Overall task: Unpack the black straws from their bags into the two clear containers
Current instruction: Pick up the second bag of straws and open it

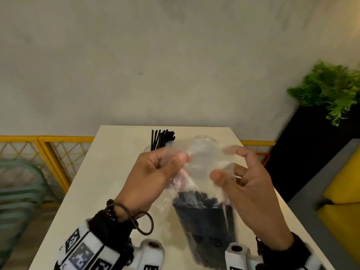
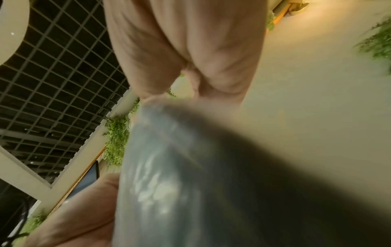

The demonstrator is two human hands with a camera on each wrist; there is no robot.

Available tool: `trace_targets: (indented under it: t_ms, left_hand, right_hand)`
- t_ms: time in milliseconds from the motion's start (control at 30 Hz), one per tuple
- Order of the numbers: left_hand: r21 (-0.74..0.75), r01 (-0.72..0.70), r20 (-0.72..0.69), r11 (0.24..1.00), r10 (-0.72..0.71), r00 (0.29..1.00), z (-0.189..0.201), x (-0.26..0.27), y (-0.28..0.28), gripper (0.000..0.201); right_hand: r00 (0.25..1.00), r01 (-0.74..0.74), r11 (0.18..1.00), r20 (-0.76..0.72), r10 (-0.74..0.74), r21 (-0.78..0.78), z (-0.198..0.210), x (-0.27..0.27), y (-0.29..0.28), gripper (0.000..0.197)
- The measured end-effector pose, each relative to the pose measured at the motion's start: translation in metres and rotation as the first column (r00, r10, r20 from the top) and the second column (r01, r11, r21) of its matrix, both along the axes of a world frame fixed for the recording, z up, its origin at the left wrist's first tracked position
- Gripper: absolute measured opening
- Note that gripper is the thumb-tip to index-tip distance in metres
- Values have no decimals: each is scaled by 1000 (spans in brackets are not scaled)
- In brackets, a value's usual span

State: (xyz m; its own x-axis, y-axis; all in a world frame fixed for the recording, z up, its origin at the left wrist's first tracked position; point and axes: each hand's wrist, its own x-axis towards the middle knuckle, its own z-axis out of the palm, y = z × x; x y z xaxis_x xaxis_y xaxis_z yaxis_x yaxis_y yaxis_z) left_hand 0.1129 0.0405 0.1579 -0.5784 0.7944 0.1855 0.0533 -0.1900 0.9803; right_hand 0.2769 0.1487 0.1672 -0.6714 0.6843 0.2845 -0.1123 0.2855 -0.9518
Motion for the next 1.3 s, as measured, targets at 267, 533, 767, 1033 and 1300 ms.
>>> trace_targets:
  t_ms: [267,533,767,1033,1300]
  left_hand:
    - [-37,154,39,987,-153,987,15,4,-1,10]
    - [-86,-259,-354,962,214,910,43,20,3,55]
    - [-223,145,106,964,-124,987,30,21,25,20]
    - [-164,196,138,967,-174,975,24,13,33,21]
    - [-303,144,-156,942,-198,968,32,8,31,28]
  right_hand:
    - [998,8,987,54,-17,158,24,0,10,13]
    - [945,321,876,-63,-320,360,38,-14,11,15]
    - [989,108,840,30,-146,531,11,-17,-5,23]
    - [988,108,972,89,-129,209,13,-13,10,32]
    - [961,221,973,156,-228,62,11,-6,36,25]
